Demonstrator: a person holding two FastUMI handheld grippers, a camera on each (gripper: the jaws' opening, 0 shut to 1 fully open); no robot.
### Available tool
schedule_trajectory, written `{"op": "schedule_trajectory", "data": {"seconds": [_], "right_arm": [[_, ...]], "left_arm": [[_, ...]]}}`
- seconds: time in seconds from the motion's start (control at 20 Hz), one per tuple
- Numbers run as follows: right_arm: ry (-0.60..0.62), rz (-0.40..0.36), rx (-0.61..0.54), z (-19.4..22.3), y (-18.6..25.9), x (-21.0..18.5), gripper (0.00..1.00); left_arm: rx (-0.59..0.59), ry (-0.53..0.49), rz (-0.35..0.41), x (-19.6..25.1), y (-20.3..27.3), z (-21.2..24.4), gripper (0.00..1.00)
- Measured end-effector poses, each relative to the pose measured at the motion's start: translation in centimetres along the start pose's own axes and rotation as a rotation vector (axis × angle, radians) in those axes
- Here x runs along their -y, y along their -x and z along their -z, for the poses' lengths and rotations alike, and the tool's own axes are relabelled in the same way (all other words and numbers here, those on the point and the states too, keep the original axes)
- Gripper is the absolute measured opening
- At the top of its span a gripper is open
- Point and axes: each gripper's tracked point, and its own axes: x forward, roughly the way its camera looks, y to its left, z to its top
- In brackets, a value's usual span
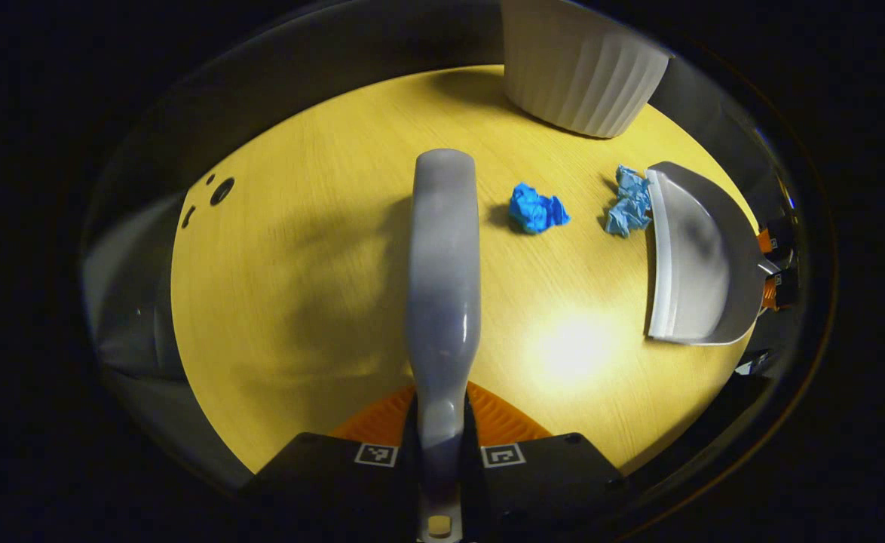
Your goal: Pick up the small broom and dustpan from the desktop, sweep the trash into the dustpan with the broom, and then empty the trash into the garbage bin.
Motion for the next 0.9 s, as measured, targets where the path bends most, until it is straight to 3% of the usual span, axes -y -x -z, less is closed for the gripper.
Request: {"op": "schedule_trajectory", "data": {"seconds": [0.2,0.45,0.65,0.9], "right_arm": [[0.004,-0.016,-0.007,0.1,-0.5,0.0,0.35],[0.005,-0.03,0.005,-0.5,-1.0,0.1,0.35],[0.011,-0.034,0.01,-0.3,-1.1,0.2,0.35],[0.012,-0.026,0.02,-0.2,-1.0,0.3,0.35]], "left_arm": [[-0.011,-0.023,0.035,2.5,-0.8,-3.2,0.25],[-0.02,-0.09,0.144,8.9,-0.8,-5.1,0.26],[-0.029,-0.126,0.22,13.4,-0.1,-5.2,0.26],[-0.03,-0.139,0.269,15.9,1.2,-4.5,0.26]]}}
